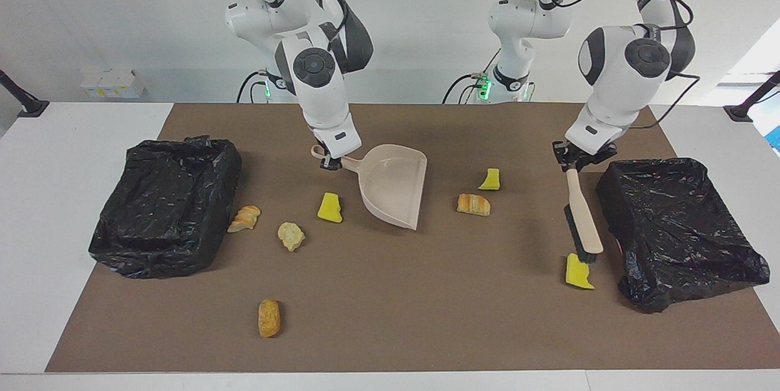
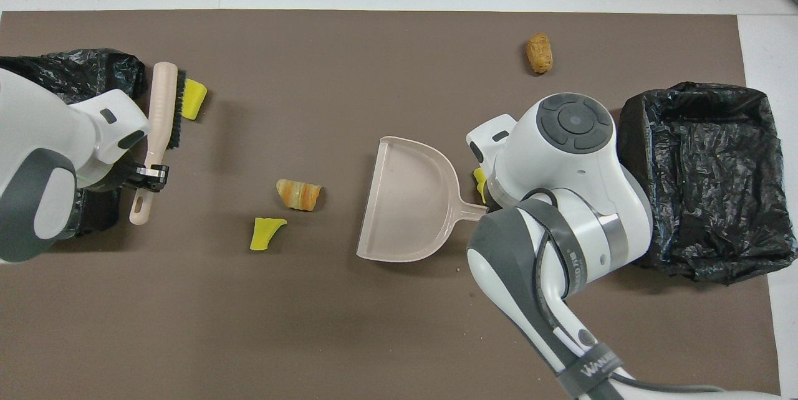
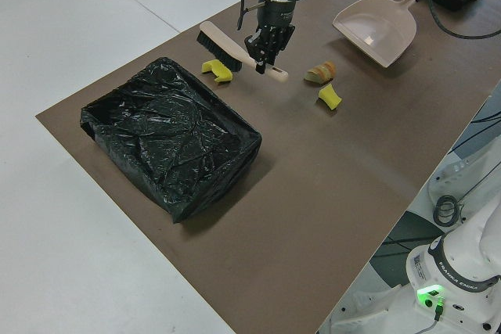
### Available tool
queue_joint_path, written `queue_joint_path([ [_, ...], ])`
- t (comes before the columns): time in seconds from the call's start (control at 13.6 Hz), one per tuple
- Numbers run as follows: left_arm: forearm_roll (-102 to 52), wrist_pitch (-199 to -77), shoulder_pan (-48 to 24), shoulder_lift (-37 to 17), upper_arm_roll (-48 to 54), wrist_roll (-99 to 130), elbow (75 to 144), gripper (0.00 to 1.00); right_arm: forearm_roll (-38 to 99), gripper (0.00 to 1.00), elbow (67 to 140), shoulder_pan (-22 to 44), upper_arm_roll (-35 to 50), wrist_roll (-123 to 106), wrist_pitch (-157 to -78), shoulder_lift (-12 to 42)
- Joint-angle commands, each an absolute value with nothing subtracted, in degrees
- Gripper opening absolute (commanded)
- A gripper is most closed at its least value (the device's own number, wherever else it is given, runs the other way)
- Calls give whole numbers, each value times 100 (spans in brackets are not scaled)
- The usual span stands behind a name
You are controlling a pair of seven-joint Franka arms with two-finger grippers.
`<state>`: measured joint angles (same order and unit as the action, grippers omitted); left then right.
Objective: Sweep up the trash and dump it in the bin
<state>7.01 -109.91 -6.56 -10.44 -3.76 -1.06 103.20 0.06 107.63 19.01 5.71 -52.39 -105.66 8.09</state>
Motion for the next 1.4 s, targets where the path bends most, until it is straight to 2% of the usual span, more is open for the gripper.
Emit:
queue_joint_path([
  [0.0, 852, -10978, -195, -1668, -308, -604, 9468, 0, -490, 0, 11004, 1985, 589, -5397, -10459, 597],
  [0.15, 879, -11073, -123, -1950, -299, -703, 9308, 0, -510, 0, 11100, 1960, 589, -5396, -10581, 615],
  [0.37, 844, -11145, -184, -1969, -299, -790, 9474, 0, -510, 0, 11284, 1960, 598, -5414, -11036, 712],
  [0.51, 826, -11118, -184, -1864, -290, -1001, 9737, 0, -413, 0, 11522, 1907, 598, -5475, -11451, 712],
  [0.81, 800, -11057, -334, -1627, -229, -1186, 10186, 0, -212, 0, 11723, 1889, 598, -5406, -11635, 756],
  [1.1, 730, -10531, -798, -1468, -220, -1625, 10318, 0, -185, 0, 11751, 2047, 606, -5397, -11698, 747],
  [1.32, 528, -10459, -1229, -1083, -229, -1670, 10931, 0, -185, 0, 11751, 2083, 606, -5396, -11698, 747],
])
